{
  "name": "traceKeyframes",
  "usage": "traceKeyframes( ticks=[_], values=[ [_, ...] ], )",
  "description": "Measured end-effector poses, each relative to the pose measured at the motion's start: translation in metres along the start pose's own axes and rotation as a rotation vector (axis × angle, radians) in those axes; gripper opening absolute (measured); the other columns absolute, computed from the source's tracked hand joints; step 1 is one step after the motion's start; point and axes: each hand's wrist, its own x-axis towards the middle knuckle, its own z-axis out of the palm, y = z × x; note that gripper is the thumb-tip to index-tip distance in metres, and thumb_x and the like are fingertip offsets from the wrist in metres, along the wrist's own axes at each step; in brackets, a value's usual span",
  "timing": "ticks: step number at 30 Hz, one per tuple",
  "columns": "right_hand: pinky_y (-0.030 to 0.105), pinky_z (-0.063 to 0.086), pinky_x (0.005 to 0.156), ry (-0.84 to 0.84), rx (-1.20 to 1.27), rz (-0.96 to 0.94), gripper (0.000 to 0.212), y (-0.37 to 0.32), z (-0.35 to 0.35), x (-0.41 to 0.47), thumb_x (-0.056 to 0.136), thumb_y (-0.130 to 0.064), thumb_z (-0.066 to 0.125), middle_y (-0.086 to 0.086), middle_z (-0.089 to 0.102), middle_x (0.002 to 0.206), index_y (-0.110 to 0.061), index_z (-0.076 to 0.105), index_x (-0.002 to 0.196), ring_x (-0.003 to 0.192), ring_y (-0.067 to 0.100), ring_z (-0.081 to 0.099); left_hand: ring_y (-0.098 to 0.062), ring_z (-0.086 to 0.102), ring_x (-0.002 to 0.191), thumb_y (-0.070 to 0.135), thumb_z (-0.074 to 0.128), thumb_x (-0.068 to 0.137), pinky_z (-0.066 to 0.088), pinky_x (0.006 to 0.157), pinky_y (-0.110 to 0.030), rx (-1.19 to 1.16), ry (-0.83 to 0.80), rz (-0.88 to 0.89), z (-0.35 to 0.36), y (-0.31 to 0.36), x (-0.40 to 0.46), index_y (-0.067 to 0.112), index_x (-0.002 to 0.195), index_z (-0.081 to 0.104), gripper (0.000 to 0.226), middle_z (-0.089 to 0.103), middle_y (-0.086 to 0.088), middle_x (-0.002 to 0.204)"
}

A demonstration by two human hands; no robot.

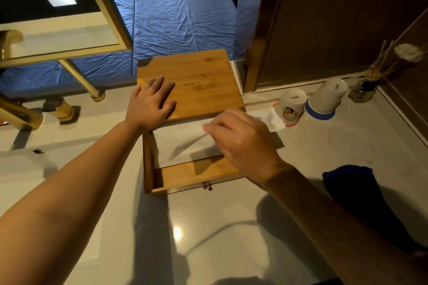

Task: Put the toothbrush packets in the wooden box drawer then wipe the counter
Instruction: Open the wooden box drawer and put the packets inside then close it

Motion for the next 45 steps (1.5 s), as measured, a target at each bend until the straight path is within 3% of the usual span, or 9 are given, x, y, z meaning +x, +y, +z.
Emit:
traceKeyframes(
  ticks=[5, 12, 19, 21, 23, 25, 30, 35, 45],
  values=[
    [0.031, 0.050, 0.051, -0.118, 0.025, -0.115, 0.011, -0.032, 0.048, -0.001, 0.077, -0.008, 0.070, 0.010, 0.066, 0.078, -0.008, 0.069, 0.088, 0.071, 0.023, 0.060, -0.023, 0.017, 0.146, 0.059, 0.024, 0.085, 0.015, 0.113, -0.045, -0.011, 0.015, 0.005, 0.001, -0.001, -0.001, 0.034, 0.144, 0.030, 0.065, 0.024, -0.005, 0.157],
    [0.024, 0.041, 0.048, -0.331, -0.069, 0.128, 0.025, -0.023, 0.082, -0.008, 0.052, -0.001, 0.080, 0.004, 0.061, 0.066, -0.013, 0.064, 0.066, 0.063, 0.023, 0.057, -0.022, 0.015, 0.147, 0.055, 0.029, 0.088, 0.013, 0.115, -0.046, -0.031, 0.021, 0.016, 0.003, -0.002, 0.000, 0.035, 0.144, 0.028, 0.060, 0.023, -0.004, 0.158],
    [0.021, 0.030, 0.046, -0.357, -0.021, 0.202, 0.017, -0.040, 0.091, -0.004, 0.058, -0.002, 0.078, 0.003, 0.061, 0.064, -0.014, 0.068, 0.065, 0.061, 0.021, 0.058, -0.023, 0.015, 0.147, 0.055, 0.029, 0.089, 0.012, 0.115, -0.046, -0.038, 0.028, 0.030, 0.003, -0.003, 0.001, 0.034, 0.144, 0.028, 0.059, 0.023, -0.005, 0.157],
    [0.028, 0.044, 0.054, -0.404, 0.096, 0.260, 0.010, -0.037, 0.090, -0.008, 0.072, -0.003, 0.069, 0.009, 0.064, 0.079, -0.009, 0.071, 0.080, 0.078, 0.027, 0.061, -0.023, 0.015, 0.146, 0.055, 0.029, 0.089, 0.012, 0.115, -0.046, -0.040, 0.029, 0.032, 0.004, -0.003, 0.001, 0.033, 0.144, 0.028, 0.059, 0.023, -0.005, 0.157],
    [0.036, 0.050, 0.077, -0.545, 0.190, 0.335, 0.021, -0.030, 0.083, -0.009, 0.087, -0.016, 0.057, 0.008, 0.062, 0.104, -0.012, 0.067, 0.105, 0.102, 0.024, 0.054, -0.023, 0.015, 0.146, 0.055, 0.029, 0.089, 0.013, 0.115, -0.046, -0.038, 0.028, 0.032, 0.004, -0.003, 0.001, 0.033, 0.144, 0.028, 0.059, 0.023, -0.005, 0.157],
    [0.037, 0.046, 0.091, -0.641, 0.224, 0.374, 0.032, -0.027, 0.072, -0.013, 0.091, -0.033, 0.050, 0.003, 0.057, 0.119, -0.017, 0.061, 0.118, 0.113, 0.020, 0.047, -0.023, 0.015, 0.147, 0.056, 0.028, 0.089, 0.013, 0.115, -0.046, -0.039, 0.024, 0.034, 0.003, -0.003, 0.001, 0.034, 0.145, 0.028, 0.060, 0.022, -0.004, 0.158],
    [0.039, 0.032, 0.105, -0.689, 0.122, 0.410, 0.063, -0.041, 0.051, -0.026, 0.085, -0.062, 0.020, 0.000, 0.040, 0.141, -0.029, 0.048, 0.131, 0.130, 0.020, 0.032, -0.022, 0.014, 0.147, 0.057, 0.027, 0.088, 0.012, 0.116, -0.047, -0.043, 0.019, 0.026, 0.004, -0.003, 0.001, 0.035, 0.145, 0.027, 0.061, 0.021, -0.004, 0.158],
    [0.041, 0.029, 0.107, -0.795, 0.047, 0.427, 0.055, -0.060, 0.060, -0.019, 0.093, -0.056, 0.023, 0.007, 0.038, 0.139, -0.027, 0.039, 0.137, 0.129, 0.025, 0.031, -0.023, 0.016, 0.146, 0.055, 0.029, 0.088, 0.014, 0.114, -0.045, -0.041, 0.039, 0.031, 0.002, -0.002, 0.000, 0.033, 0.144, 0.030, 0.061, 0.024, -0.005, 0.157],
    [0.039, 0.037, 0.094, -0.863, 0.109, 0.546, 0.069, -0.058, 0.064, -0.008, 0.093, -0.057, 0.017, 0.009, 0.051, 0.117, -0.014, 0.068, 0.108, 0.112, 0.024, 0.043, -0.023, 0.016, 0.146, 0.055, 0.028, 0.088, 0.014, 0.114, -0.045, -0.038, 0.037, 0.035, 0.002, -0.003, 0.000, 0.033, 0.145, 0.029, 0.060, 0.023, -0.005, 0.157]
  ],
)
